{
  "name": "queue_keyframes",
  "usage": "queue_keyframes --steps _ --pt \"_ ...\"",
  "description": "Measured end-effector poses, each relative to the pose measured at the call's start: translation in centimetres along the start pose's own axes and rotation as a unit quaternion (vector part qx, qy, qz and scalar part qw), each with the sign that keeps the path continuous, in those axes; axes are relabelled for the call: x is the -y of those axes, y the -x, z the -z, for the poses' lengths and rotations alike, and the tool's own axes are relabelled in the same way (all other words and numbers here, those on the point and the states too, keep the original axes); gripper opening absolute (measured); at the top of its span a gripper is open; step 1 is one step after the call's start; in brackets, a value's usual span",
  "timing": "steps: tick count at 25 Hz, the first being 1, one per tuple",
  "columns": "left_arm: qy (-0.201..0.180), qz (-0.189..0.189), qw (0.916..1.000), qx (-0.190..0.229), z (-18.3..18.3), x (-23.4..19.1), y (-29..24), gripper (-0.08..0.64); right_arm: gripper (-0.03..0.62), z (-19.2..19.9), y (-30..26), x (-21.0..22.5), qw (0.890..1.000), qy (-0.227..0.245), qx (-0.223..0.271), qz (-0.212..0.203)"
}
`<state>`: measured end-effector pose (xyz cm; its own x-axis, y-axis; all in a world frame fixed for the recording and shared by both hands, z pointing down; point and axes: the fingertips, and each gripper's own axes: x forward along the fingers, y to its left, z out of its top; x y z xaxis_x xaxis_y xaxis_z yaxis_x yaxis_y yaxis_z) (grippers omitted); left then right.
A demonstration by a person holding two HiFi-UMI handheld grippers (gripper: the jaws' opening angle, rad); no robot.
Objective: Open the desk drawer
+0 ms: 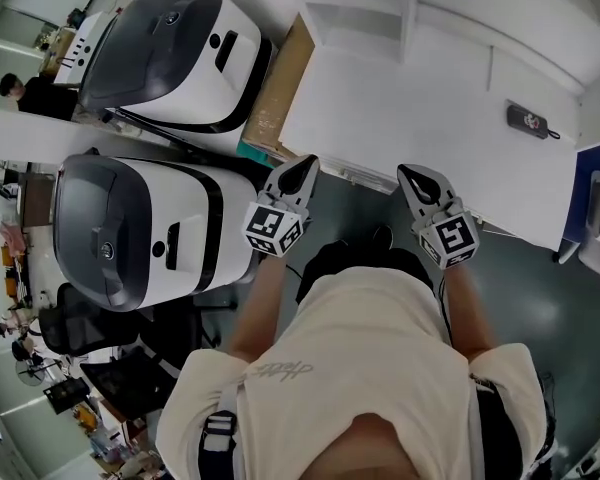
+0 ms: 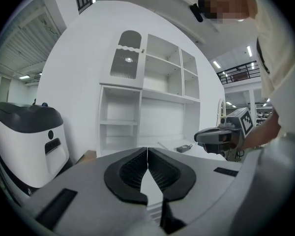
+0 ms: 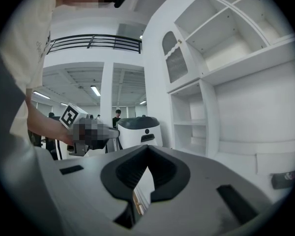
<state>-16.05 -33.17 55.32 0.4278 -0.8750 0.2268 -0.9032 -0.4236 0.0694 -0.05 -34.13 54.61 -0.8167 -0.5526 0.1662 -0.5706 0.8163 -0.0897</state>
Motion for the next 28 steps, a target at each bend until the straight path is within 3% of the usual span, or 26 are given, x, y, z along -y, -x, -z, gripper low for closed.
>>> queue_keyframes --steps 9,15,28 --pt "0.011 0.019 0.9998 0.002 0.1 -1.8 -1.1 0.01 0.002 -0.3 -0.4 0.1 0.999 -0.001 -0.009 0.038" --pt "0.011 0.043 0.999 -0.006 -0.1 -2.5 -1.3 0.068 0.002 -1.7 -0.2 -0.3 0.997 -0.001 -0.01 0.073" --pt "-0.01 0.082 0.9965 -0.006 0.8 -3.8 -0.1 0.089 0.002 -2.0 -0.8 -2.7 0.995 -0.007 -0.017 0.102"
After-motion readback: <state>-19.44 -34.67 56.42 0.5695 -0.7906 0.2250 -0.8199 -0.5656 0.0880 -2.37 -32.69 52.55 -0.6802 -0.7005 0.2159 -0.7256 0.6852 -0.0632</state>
